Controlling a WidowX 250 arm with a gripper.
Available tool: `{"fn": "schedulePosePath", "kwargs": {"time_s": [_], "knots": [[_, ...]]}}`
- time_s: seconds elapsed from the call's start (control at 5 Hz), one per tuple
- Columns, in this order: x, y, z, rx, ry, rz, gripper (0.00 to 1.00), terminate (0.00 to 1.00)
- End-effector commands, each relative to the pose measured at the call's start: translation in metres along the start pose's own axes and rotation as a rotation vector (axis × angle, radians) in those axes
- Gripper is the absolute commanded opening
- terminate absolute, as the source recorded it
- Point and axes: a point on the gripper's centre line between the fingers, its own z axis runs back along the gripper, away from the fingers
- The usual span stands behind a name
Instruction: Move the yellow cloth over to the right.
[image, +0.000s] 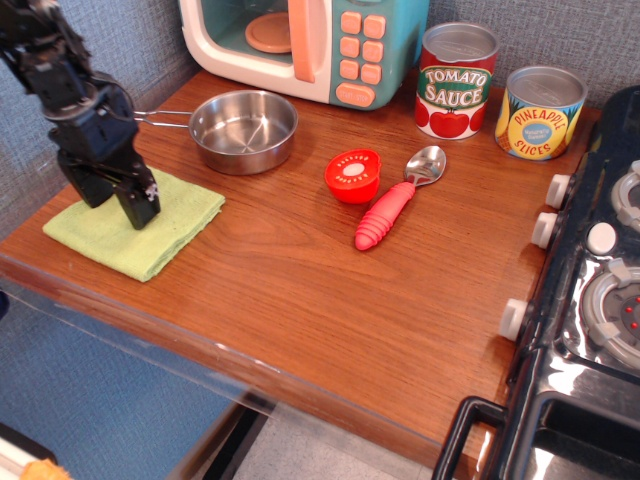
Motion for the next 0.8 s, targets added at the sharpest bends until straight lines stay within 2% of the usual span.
{"fn": "schedulePosePath", "kwargs": {"time_s": [0.0,0.2,0.4,0.6], "knots": [[0.001,-0.017,-0.007,0.035,0.1,-0.007,1.0,0.0],[0.003,-0.02,-0.003,0.015,0.133,0.049,1.0,0.0],[0.01,-0.05,0.007,-0.021,0.093,0.016,1.0,0.0],[0.018,-0.082,0.01,-0.025,0.088,-0.013,1.0,0.0]]}}
